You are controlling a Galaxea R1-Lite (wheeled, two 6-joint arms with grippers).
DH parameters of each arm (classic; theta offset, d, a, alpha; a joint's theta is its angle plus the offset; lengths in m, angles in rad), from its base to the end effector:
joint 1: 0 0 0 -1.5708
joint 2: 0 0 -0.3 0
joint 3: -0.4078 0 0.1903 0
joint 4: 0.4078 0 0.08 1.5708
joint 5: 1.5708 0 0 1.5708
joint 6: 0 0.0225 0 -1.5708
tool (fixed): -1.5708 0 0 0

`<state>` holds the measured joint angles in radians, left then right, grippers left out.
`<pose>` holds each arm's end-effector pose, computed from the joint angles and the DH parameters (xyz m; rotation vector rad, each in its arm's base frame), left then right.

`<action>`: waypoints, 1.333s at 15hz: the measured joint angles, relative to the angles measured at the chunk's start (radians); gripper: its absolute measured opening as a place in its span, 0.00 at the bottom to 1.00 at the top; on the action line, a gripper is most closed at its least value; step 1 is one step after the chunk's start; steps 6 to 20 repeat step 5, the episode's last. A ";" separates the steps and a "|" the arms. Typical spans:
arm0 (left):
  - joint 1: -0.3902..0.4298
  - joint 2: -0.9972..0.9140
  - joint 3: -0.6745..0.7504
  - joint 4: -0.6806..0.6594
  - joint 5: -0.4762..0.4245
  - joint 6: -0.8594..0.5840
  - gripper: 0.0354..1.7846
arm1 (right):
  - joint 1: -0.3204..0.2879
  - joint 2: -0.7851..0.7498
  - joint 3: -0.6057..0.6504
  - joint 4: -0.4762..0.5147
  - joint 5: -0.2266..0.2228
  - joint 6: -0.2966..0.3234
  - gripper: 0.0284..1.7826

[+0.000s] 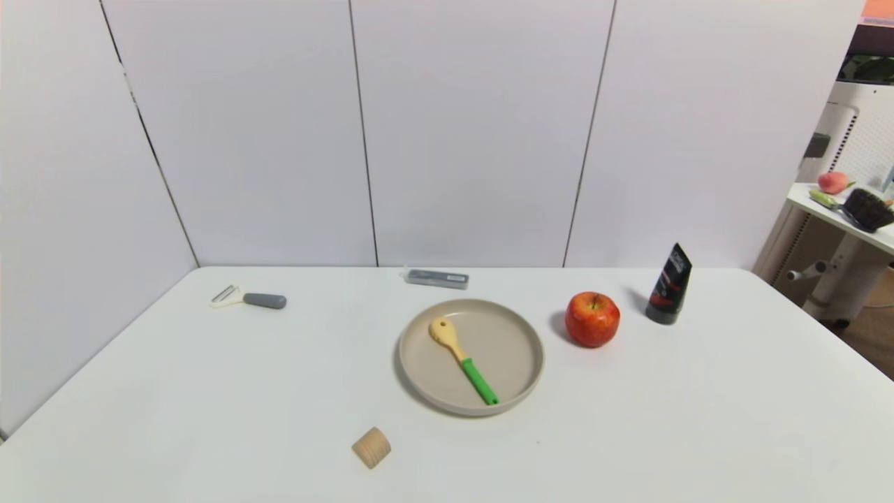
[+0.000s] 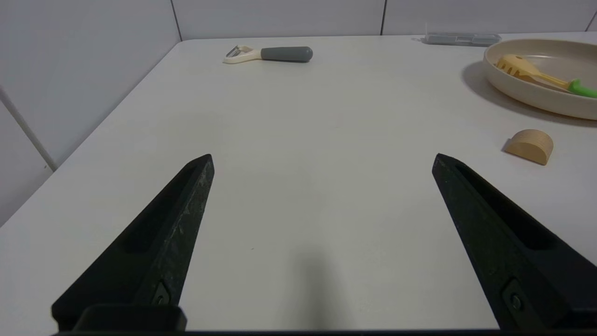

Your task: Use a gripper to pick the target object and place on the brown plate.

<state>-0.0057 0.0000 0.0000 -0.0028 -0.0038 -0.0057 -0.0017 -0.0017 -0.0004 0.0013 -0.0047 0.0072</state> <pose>-0.0228 0.0000 0.0758 -0.0057 -0.0028 -0.0095 -0.0230 -0.0001 0.0754 0.0072 -0.0008 -0.0064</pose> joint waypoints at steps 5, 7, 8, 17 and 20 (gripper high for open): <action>0.000 0.000 0.000 0.000 0.001 0.000 0.94 | 0.000 0.000 0.000 0.000 0.000 0.002 0.95; 0.000 0.000 0.000 0.000 0.001 0.000 0.94 | 0.000 0.000 0.000 0.000 0.000 0.002 0.95; 0.000 0.000 0.000 0.000 0.001 0.000 0.94 | 0.000 0.000 0.000 0.000 0.000 0.002 0.95; 0.000 0.000 0.000 0.000 0.001 0.000 0.94 | 0.000 0.000 0.000 0.000 0.000 0.002 0.95; 0.000 0.000 0.000 0.000 0.001 0.000 0.94 | 0.000 0.000 0.000 0.000 0.000 0.002 0.95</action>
